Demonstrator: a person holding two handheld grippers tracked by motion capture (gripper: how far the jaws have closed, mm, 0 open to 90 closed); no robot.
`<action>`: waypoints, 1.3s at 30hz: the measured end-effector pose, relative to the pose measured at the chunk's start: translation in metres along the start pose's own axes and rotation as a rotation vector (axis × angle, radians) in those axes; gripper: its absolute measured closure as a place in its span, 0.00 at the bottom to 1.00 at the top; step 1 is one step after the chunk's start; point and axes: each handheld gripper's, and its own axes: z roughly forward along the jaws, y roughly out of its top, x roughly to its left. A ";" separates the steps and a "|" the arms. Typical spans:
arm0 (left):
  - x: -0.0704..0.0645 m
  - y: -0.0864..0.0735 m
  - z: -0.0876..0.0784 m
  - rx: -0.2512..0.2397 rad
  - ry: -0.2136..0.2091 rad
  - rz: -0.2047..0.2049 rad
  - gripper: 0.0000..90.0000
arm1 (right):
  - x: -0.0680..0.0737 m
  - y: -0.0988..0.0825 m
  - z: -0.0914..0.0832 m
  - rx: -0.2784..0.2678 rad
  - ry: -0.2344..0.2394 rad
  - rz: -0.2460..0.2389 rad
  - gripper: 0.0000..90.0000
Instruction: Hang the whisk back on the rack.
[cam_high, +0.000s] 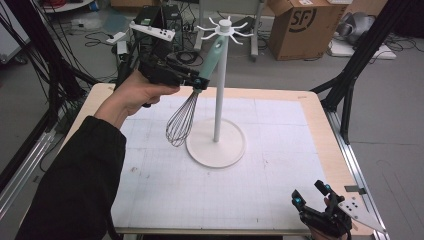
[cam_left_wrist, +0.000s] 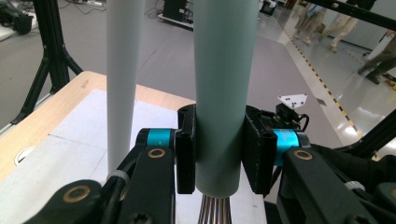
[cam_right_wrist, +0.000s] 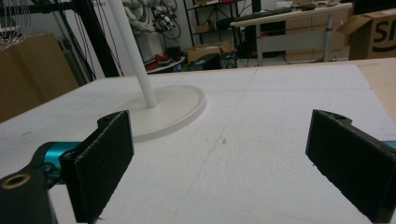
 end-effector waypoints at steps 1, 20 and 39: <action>0.000 0.000 0.001 0.003 0.000 0.006 0.77 | 0.000 0.000 0.000 0.000 -0.002 0.000 0.07; 0.000 -0.007 -0.003 -0.033 0.060 0.043 0.53 | 0.001 0.000 0.000 0.003 0.002 -0.010 0.07; -0.023 -0.053 -0.023 -0.130 0.026 0.108 0.35 | 0.003 -0.001 0.007 0.016 0.008 -0.009 0.07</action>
